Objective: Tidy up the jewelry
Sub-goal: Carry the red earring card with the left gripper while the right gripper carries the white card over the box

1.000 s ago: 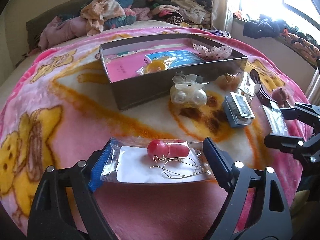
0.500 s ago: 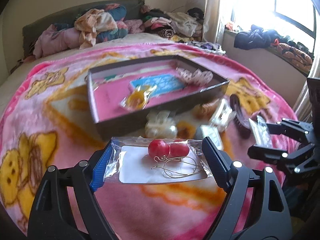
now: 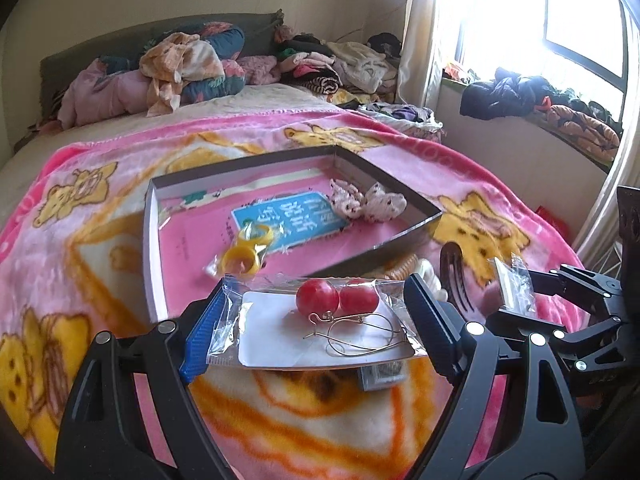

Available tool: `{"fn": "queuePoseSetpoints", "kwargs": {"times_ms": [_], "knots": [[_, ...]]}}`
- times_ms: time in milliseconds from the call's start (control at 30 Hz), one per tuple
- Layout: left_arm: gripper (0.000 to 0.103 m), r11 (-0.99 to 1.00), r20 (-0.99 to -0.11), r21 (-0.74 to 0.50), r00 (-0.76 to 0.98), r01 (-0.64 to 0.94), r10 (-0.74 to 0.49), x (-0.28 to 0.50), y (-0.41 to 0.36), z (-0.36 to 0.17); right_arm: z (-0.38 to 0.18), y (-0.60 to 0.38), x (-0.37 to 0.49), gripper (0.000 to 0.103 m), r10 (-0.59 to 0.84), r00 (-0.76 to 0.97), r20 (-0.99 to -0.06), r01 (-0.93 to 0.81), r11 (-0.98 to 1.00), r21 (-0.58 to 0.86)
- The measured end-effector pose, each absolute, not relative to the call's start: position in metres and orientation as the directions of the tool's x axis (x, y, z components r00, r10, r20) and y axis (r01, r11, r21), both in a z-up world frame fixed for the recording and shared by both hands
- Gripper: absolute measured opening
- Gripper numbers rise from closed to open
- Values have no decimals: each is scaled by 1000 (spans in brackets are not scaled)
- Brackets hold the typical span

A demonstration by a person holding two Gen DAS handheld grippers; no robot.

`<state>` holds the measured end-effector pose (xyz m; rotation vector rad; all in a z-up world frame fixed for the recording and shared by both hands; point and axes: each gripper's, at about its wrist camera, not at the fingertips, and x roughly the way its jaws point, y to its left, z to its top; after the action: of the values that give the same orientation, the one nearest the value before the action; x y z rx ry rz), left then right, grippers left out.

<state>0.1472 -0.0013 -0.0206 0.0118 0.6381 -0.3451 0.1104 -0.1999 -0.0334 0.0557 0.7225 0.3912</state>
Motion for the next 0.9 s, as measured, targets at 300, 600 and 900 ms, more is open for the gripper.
{"fn": "queuePoseSetpoints", "kwargs": {"times_ms": [300, 600, 900], "knots": [[75, 948, -574, -106, 760, 300, -304, 171, -1, -14, -16, -211, 132, 73, 342, 718, -607, -302, 938, 170], [75, 955, -574, -121, 766, 269, -289, 197, 5, -13, -9, -214, 162, 73, 324, 730, -602, -287, 944, 161], [75, 968, -590, -125, 768, 220, -250, 226, 12, -19, -10, -213, 195, 73, 309, 730, -610, -279, 949, 147]]}}
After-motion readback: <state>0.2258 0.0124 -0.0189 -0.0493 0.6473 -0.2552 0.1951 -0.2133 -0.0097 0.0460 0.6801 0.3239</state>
